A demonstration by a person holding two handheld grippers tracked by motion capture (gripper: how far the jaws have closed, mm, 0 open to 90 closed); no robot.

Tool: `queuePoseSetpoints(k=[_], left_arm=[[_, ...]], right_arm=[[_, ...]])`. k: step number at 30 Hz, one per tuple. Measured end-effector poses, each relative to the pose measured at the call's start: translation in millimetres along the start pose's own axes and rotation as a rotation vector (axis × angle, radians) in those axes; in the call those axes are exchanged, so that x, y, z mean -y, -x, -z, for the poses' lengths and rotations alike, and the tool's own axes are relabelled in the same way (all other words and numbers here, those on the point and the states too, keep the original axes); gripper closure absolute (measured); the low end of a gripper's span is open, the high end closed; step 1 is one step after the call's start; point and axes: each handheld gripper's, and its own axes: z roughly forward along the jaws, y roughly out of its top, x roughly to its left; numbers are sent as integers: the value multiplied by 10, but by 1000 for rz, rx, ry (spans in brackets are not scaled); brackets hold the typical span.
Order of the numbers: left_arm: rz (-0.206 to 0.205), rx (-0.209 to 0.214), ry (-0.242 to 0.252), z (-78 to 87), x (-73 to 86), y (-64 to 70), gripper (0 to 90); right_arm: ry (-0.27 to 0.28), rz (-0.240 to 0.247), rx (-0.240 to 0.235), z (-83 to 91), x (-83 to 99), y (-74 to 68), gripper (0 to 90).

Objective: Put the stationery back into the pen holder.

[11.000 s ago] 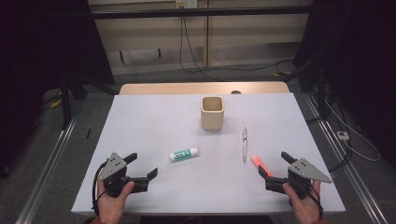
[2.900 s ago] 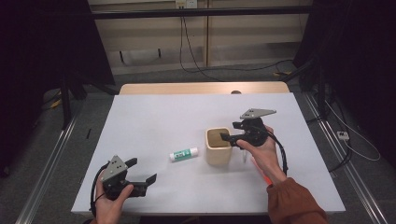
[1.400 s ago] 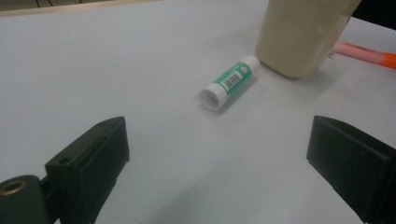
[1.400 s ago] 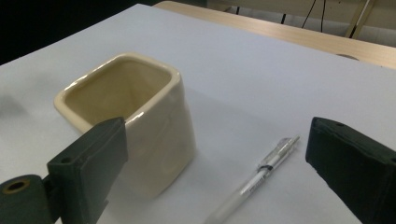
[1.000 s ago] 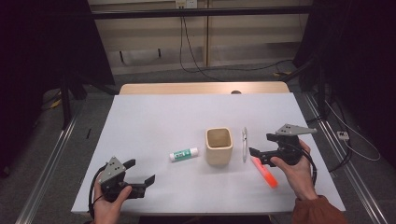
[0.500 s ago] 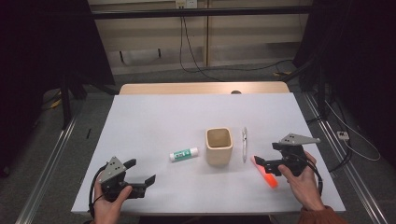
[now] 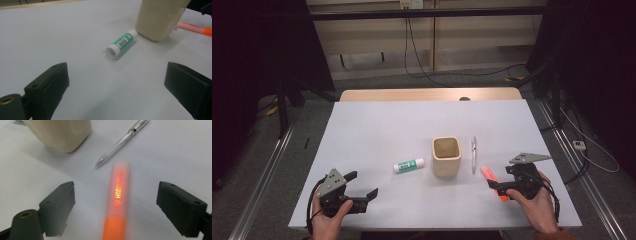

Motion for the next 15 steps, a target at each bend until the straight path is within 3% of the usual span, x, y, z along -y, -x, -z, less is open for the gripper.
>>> queuePoseSetpoints(k=[4, 6, 11, 15], left_arm=[[-4, 4, -4, -5, -4, -2, 56], [-1, 4, -2, -9, -3, -3, 56], [1, 4, -2, -8, -3, -2, 56], [0, 5, -3, -9, -5, -2, 56]], right_arm=[[-23, -5, 19, -23, 31, 8, 203], [-35, 3, 26, -18, 50, -5, 272], [-65, 18, 53, -32, 77, -68, 302], [-104, 19, 45, -78, 108, -75, 367]])
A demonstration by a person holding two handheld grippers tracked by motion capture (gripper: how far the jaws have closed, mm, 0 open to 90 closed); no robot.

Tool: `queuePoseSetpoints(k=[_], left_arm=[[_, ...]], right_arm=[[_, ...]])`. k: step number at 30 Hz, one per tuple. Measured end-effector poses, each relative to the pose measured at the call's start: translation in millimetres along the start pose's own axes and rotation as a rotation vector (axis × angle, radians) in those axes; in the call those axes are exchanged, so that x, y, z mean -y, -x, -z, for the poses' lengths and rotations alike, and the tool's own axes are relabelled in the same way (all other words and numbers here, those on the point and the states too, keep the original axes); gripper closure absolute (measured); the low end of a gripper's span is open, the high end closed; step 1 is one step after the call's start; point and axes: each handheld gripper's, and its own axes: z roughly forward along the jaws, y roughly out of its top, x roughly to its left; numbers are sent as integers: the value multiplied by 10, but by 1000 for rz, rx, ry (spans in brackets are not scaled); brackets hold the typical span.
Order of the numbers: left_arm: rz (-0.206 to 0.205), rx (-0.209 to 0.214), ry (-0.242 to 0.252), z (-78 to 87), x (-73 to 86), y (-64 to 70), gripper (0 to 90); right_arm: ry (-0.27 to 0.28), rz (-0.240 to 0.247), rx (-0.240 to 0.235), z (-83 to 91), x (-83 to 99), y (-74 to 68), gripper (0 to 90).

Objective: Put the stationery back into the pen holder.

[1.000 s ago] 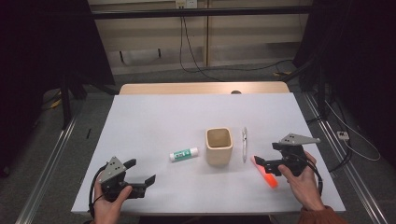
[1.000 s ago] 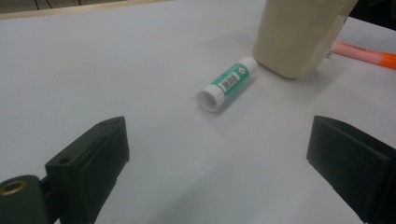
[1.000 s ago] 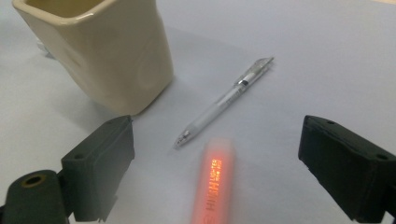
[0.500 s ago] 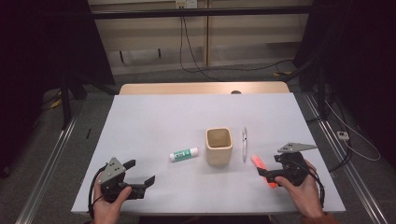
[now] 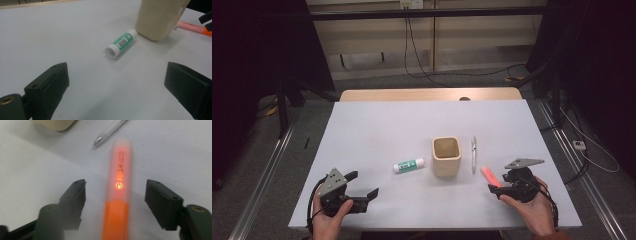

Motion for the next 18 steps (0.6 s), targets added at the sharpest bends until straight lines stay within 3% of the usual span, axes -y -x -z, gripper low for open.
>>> queuePoseSetpoints(k=[10, 12, 18], left_arm=[[4, -3, -1, -1, 1, -4, 56], [4, -3, -1, -1, 2, -4, 56], [0, 0, -4, -8, 0, -3, 56]], right_arm=[[-70, 24, 5, -76, 20, -44, 525], [-80, 44, 31, -88, 18, -74, 540], [-77, 16, 44, -88, 19, -39, 644]])
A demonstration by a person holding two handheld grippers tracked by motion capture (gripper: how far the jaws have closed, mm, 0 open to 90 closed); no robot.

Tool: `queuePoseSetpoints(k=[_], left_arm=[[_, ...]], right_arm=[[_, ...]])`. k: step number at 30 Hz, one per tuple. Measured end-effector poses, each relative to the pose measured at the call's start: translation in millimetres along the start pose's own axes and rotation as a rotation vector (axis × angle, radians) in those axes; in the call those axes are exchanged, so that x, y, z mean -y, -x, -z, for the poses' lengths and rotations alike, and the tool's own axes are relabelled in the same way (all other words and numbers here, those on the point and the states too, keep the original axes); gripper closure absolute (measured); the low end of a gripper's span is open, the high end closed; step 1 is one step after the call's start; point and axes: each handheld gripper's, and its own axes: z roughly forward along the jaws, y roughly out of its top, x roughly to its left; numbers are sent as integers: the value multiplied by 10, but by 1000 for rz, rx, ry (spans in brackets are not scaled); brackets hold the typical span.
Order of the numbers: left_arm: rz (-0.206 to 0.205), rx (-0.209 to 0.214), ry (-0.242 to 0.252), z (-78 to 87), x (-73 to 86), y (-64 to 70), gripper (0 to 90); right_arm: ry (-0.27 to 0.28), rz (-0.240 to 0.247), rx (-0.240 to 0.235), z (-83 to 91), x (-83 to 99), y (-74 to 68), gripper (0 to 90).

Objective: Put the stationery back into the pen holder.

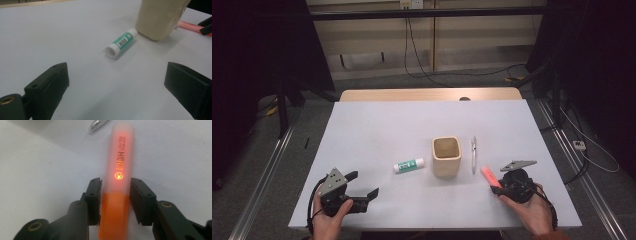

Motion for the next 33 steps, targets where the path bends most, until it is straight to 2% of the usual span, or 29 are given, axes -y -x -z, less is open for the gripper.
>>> queuePoseSetpoints(k=[4, 9, 14, 21, 28, 33], left_arm=[[1, -1, -3, -4, -4, 3, 56], [-6, 5, -4, -14, -10, -1, 56], [-6, 9, -7, -20, -12, -2, 56], [-1, 3, -6, -15, -14, -4, 56], [-2, -2, -4, -4, -8, -2, 56], [-4, -5, -3, -2, -7, 0, 56]], right_arm=[[-3, 3, 9, -2, -4, -7, 644], [5, -5, -6, -3, 10, 16, 642], [-28, 1, 18, -3, -34, -19, 678], [-31, -5, 19, 0, -48, -11, 681], [-33, -10, -3, 26, -52, 16, 681], [-16, -8, -13, 86, -56, 26, 681]])
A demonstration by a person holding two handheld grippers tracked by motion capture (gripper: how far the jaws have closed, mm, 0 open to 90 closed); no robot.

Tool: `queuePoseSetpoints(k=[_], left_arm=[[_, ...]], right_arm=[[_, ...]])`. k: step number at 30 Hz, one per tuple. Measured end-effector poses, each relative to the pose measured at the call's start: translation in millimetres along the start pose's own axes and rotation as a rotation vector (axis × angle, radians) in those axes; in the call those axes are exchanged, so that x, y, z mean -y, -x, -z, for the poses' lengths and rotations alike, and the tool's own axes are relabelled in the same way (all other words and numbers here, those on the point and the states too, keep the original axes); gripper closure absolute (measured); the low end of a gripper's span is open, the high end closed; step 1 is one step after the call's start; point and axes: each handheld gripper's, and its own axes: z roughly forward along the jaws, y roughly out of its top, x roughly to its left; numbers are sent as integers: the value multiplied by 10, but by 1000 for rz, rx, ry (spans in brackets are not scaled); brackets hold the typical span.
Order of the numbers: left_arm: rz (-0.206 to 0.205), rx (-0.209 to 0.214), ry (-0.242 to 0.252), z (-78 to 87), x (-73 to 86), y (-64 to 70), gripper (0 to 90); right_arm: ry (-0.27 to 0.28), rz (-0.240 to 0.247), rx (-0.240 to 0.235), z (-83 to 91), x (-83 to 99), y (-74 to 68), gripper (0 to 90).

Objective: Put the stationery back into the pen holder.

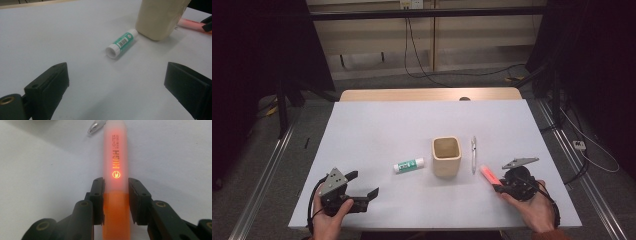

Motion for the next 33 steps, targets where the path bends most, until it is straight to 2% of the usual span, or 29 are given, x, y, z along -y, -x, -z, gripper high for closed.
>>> queuePoseSetpoints(k=[7, 13, 22, 28, 31, 33], left_arm=[[-15, -7, 5, -3, -12, 10, 56], [-34, 20, 4, -23, -29, 26, 78], [-43, 31, 2, -37, -40, 26, 79], [-56, 24, -1, -39, -39, 24, 77], [-58, 19, 3, -44, -41, 28, 76], [-75, 19, 4, -53, -50, 31, 69]], right_arm=[[34, 5, -19, 100, -21, 6, 681], [71, 14, -44, 179, -38, -6, 681], [95, 72, -99, 255, -74, -75, 681], [109, 124, -151, 307, -94, -125, 681], [110, 147, -162, 326, -106, -177, 680], [104, 150, -175, 321, -111, -212, 681]])
